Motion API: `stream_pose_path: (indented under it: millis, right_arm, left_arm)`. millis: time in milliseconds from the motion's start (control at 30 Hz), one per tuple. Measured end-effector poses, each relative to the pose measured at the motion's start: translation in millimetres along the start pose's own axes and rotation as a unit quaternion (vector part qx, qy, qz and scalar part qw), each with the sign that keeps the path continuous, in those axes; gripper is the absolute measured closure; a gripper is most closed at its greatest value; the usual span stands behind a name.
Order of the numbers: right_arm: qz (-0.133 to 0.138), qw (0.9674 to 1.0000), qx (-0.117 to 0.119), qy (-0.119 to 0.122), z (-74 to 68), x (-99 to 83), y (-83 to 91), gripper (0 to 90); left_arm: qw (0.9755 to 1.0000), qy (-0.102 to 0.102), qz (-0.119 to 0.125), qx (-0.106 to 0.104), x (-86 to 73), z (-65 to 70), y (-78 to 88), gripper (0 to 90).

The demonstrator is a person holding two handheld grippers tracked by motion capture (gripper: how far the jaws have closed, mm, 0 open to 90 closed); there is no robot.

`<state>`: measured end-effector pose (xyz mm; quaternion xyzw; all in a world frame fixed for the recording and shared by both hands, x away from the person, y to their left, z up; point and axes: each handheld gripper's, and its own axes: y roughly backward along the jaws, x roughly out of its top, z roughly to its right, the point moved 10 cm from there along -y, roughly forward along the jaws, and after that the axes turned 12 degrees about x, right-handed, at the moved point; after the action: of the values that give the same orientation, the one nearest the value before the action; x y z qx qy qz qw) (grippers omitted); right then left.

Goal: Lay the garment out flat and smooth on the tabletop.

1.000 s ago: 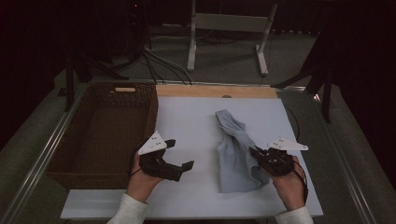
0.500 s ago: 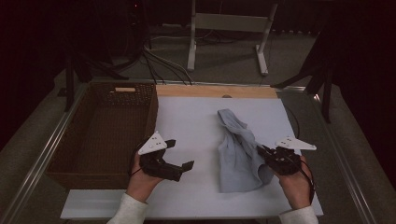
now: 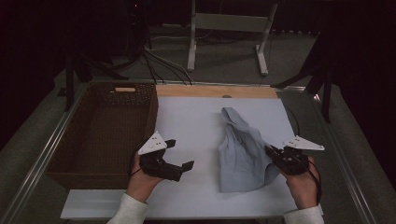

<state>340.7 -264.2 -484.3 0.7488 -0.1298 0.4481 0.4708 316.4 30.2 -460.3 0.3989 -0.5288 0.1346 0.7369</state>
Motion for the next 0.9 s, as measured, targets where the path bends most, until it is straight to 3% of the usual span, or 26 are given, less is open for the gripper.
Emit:
stream_pose_path:
  millis: [400,900]
  right_arm:
    - [-0.012,0.9996,-0.026,-0.009,15.4,-7.6,7.8,83.2]
    - [-0.03,0.9987,-0.037,-0.02,25.7,-16.5,13.1,82.8]
  left_arm:
    - [1.0,-0.001,0.001,0.0,0.4,-0.2,0.7,0.3]
    - [1.0,0.0,0.002,0.001,1.0,-0.5,1.2,0.3]
